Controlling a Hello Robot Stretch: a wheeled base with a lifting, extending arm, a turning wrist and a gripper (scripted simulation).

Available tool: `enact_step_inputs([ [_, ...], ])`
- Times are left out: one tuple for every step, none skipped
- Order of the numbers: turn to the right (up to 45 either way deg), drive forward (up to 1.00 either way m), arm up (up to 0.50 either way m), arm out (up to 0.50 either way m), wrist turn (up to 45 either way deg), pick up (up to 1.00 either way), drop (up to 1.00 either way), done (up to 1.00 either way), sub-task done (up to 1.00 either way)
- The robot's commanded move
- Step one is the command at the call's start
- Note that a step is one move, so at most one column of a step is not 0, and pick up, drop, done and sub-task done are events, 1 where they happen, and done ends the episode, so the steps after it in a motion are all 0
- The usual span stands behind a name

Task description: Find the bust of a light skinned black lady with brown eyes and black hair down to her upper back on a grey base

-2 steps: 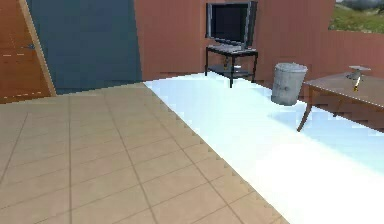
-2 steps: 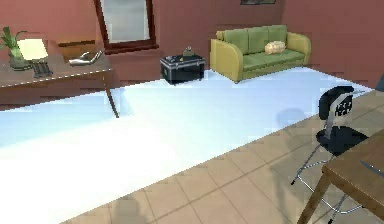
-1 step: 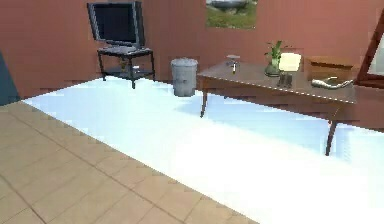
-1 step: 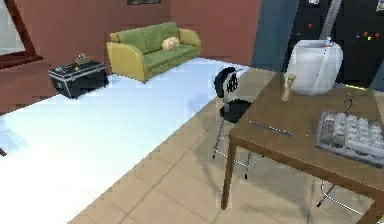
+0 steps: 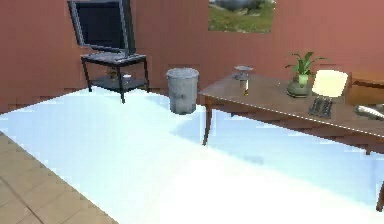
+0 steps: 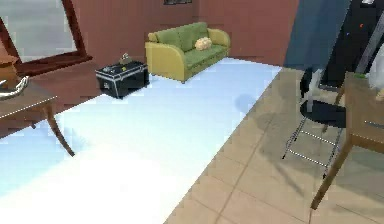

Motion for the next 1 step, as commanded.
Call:
enact_step_inputs([
  [18.0,0.0,0.0,0.0,0.0,0.0,0.0,0.0,0.0],
])
